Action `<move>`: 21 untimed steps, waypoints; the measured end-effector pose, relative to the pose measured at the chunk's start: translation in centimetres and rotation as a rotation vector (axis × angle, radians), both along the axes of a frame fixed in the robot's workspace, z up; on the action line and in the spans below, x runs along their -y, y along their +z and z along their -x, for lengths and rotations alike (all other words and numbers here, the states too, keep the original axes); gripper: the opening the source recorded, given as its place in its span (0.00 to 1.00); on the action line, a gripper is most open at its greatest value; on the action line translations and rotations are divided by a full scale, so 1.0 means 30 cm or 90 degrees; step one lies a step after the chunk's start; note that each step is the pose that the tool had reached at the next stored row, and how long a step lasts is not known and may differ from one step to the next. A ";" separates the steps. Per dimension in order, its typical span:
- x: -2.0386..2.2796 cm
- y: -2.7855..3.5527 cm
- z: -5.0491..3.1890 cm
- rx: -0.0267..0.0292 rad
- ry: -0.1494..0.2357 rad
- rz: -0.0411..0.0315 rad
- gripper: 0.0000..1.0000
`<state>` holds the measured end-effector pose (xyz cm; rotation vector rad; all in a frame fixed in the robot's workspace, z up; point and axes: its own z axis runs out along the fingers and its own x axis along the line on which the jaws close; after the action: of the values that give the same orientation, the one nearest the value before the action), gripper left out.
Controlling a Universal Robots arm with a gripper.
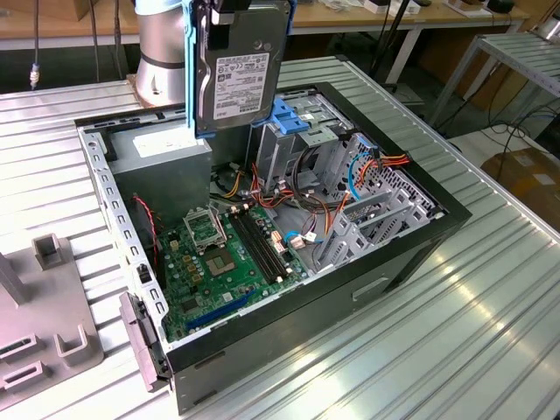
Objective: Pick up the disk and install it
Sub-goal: 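Insert the disk into the insertion slot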
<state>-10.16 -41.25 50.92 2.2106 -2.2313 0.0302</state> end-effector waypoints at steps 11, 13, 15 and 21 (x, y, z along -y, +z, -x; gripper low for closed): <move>0.004 0.000 -0.006 0.0000 0.000 -0.0001 0.37; 0.006 0.000 -0.006 0.0000 0.000 -0.0001 0.37; 0.010 0.000 -0.006 0.0000 0.000 0.0000 0.37; 0.026 0.000 -0.006 0.0000 0.000 0.0000 0.37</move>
<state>-9.98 -42.01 50.92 2.2106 -2.2314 0.0301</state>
